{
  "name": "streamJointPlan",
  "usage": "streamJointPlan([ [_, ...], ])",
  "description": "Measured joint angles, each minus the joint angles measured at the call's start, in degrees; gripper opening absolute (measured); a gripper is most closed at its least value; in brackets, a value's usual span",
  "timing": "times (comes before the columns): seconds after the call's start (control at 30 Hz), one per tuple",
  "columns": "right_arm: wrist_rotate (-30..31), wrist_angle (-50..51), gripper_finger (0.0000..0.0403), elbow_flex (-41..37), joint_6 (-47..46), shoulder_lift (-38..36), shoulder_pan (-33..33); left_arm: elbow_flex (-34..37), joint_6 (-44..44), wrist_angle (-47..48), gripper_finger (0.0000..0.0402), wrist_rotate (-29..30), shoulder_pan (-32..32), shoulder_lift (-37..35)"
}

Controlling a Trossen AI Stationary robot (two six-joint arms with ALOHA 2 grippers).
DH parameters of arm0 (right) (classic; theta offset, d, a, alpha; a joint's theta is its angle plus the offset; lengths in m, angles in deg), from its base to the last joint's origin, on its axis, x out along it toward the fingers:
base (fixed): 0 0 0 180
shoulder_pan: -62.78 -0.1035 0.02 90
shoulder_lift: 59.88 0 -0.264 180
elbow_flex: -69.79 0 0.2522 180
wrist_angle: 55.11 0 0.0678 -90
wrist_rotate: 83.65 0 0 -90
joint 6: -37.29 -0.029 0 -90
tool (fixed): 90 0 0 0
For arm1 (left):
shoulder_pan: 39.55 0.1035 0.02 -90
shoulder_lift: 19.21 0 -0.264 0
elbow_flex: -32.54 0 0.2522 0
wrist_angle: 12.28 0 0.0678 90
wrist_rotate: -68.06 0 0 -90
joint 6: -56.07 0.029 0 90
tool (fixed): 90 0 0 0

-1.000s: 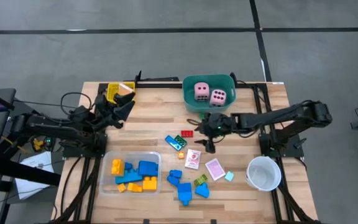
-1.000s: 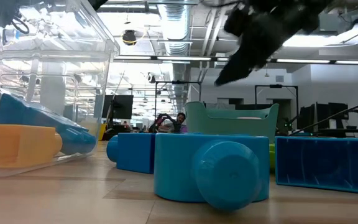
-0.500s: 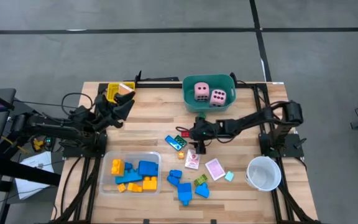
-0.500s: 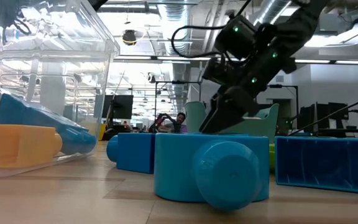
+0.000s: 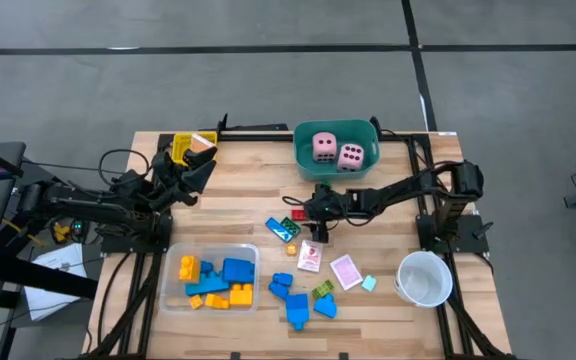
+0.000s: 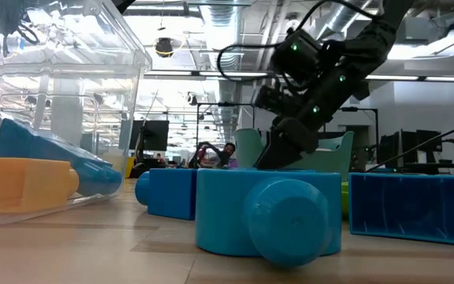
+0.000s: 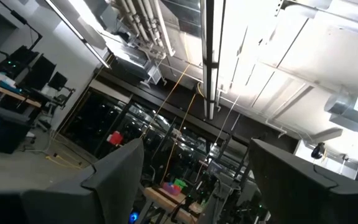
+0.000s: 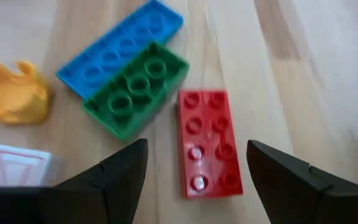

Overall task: Pick & Place Toys
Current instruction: Put the red game piece into the transparent bin

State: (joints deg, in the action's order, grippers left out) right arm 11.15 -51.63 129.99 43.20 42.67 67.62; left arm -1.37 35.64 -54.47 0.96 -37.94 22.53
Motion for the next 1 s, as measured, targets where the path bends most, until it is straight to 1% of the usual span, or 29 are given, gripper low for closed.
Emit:
streamJointPlan([
  [0.23, -0.2, 1.9, 0.0265, -0.1, -1.2, 1.3, 0.5, 0.0, 0.0, 0.1, 0.0287, 0.0, 0.0, 0.0],
  [0.4, -0.2, 1.9, 0.0265, 0.1, -1.6, 1.8, -0.3, 0.0, 0.0, 0.2, 0.0287, 0.0, 0.0, 0.0],
  [0.57, -0.1, 1.9, 0.0253, 0.0, -1.6, 1.8, -1.4, 0.0, 0.0, 0.6, 0.0287, 0.0, 0.0, 0.0],
  [0.73, -0.1, 2.0, 0.0211, 0.0, -2.5, 1.8, -1.9, 0.0, 0.0, 0.6, 0.0287, 0.0, 0.0, 0.0],
  [1.0, -0.2, 2.3, 0.0111, 0.0, -11.5, 1.9, -1.3, 0.0, 0.0, 0.6, 0.0287, 0.0, 0.0, 0.0],
])
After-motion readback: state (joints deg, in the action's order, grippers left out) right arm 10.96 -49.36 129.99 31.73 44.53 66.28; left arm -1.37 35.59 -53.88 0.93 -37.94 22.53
